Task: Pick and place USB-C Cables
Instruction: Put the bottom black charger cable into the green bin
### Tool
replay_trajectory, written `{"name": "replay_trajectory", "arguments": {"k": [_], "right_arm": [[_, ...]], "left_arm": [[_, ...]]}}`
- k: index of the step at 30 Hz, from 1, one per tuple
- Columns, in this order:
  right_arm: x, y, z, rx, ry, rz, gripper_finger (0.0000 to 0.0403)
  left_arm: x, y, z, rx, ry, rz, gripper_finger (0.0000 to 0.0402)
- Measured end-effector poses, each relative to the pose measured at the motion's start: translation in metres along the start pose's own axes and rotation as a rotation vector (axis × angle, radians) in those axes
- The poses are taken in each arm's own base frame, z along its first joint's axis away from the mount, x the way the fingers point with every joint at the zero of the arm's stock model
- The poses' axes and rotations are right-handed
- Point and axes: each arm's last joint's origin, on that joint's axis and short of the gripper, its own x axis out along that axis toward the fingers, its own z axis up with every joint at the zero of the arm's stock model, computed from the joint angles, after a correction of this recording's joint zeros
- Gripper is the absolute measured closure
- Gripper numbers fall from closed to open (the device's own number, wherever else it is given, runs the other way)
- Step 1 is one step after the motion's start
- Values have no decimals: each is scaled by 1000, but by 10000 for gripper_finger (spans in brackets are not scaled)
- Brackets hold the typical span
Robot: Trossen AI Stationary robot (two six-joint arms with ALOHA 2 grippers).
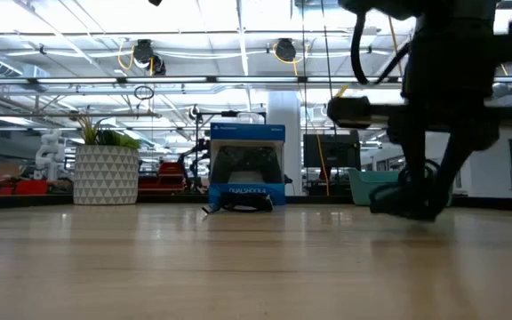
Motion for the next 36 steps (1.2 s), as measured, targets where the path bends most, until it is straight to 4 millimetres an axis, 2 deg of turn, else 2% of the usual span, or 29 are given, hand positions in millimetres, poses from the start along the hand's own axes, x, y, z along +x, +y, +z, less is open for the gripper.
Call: {"name": "replay_trajectory", "arguments": {"k": [6, 11, 16, 22, 29, 36], "right_arm": [[-23, 0, -1, 67, -59, -39, 392], [-52, 1, -7, 155, -122, -75, 392], [-84, 5, -22, 270, -161, -91, 392], [-111, 12, -46, 410, -134, -70, 392], [-125, 15, -70, 599, -90, 17, 392], [-125, 10, -84, 760, -41, 40, 392]], "left_arm": [[0, 0, 0, 0, 0, 0, 376], [0, 0, 0, 0, 0, 0, 376], [0, 0, 0, 0, -1, 0, 376], [0, 0, 1, -3, -11, -1, 376], [0, 0, 1, -4, -12, 0, 376], [0, 0, 2, -5, -15, 0, 376]]}}
